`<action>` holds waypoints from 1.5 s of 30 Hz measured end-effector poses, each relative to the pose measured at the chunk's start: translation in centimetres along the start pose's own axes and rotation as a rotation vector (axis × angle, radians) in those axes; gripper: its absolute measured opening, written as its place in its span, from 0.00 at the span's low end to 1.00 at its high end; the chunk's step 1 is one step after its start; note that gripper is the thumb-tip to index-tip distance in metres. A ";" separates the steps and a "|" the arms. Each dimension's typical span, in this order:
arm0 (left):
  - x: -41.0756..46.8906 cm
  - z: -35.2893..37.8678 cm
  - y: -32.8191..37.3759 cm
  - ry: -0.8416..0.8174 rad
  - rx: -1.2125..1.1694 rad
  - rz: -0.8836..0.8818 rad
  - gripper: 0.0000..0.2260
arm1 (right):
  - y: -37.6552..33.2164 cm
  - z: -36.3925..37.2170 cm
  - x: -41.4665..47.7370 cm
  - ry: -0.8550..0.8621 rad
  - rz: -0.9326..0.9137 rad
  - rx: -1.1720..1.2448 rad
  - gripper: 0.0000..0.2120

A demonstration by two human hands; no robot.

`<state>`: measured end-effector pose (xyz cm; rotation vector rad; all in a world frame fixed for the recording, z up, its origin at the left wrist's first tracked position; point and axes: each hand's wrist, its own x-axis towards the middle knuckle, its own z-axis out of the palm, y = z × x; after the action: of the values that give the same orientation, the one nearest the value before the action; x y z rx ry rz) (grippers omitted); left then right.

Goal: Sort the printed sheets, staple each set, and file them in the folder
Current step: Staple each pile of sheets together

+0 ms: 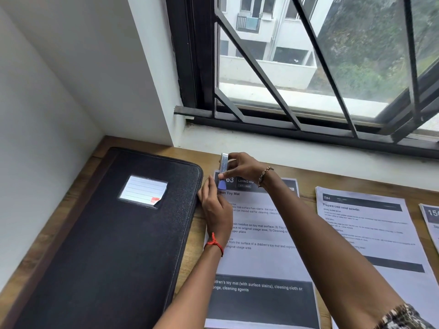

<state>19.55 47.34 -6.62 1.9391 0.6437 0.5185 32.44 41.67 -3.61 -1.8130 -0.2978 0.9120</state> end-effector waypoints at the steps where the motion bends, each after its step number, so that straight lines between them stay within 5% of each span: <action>1: -0.1 -0.1 0.2 -0.014 -0.017 -0.024 0.24 | 0.0 0.2 -0.1 0.010 -0.003 0.012 0.33; 3: -0.1 -0.2 0.6 -0.032 -0.045 -0.056 0.26 | 0.2 0.4 -0.1 0.028 -0.016 0.041 0.38; 10: 1.8 -1.2 1.7 -0.183 -0.002 -0.158 0.17 | 0.5 0.7 0.2 0.057 0.021 0.112 0.34; 13: 3.2 -2.2 2.5 -0.305 -0.057 -0.288 0.07 | 0.4 0.5 0.4 0.073 0.043 0.077 0.24; 19: 4.5 -2.0 3.8 -0.281 -0.036 -0.443 0.05 | 0.1 0.3 -0.2 0.090 0.062 0.018 0.14; 24: 3.8 -1.5 3.6 -0.189 0.019 -0.375 0.03 | 0.4 0.5 -0.1 0.114 0.060 0.033 0.20; 33: 3.9 -1.1 3.4 -0.162 0.102 -0.308 0.05 | 0.3 0.6 0.1 0.148 0.044 0.035 0.13; 41: 4.2 -1.6 2.8 -0.290 0.065 -0.339 0.04 | -0.7 0.9 -0.3 0.135 0.061 -0.025 0.23; 45: 4.7 -1.9 2.6 -0.383 0.075 -0.271 0.08 | -1.3 0.4 -1.3 0.179 0.015 0.225 0.25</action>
<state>22.53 50.66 -3.06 1.9115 0.6678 -0.0487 31.53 41.72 -1.98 -1.6758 -0.0648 0.7551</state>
